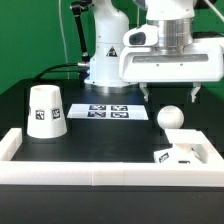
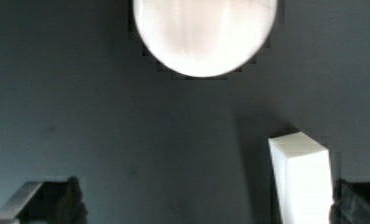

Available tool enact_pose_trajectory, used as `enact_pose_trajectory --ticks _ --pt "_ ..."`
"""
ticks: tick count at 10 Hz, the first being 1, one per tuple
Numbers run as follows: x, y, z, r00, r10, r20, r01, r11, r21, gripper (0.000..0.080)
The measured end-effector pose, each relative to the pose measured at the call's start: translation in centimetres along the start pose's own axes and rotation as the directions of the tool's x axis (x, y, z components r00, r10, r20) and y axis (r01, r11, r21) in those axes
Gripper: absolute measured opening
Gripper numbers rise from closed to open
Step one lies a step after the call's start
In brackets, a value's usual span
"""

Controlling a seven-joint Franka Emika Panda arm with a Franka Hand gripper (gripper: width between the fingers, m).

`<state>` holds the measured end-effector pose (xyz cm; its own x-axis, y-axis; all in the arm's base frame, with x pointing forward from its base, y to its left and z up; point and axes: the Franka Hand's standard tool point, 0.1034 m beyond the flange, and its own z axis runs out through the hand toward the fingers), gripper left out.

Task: Assemble lamp

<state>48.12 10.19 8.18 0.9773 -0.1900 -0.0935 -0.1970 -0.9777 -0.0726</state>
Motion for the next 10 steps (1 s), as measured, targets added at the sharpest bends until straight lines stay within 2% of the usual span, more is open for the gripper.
enact_pose_trajectory --ticks 1,5,7,9,10 --pt "-0.4 0.2 0.1 0.996 -0.02 0.087 0.021 1.0 -0.013 0.0699" --pt "-0.6 0.6 0.2 0.932 -0.001 0.363 0.017 0.999 -0.04 0.0699" --pt "-0.9 0.5 0.4 0.892 0.006 0.453 0.016 0.999 -0.045 0.0699" --pt "-2.0 -0.1 0.8 0.812 0.005 0.583 0.015 0.999 -0.03 0.0699" --pt "-1.7 0.0 1.0 0.803 0.007 0.595 0.015 0.999 -0.031 0.0699"
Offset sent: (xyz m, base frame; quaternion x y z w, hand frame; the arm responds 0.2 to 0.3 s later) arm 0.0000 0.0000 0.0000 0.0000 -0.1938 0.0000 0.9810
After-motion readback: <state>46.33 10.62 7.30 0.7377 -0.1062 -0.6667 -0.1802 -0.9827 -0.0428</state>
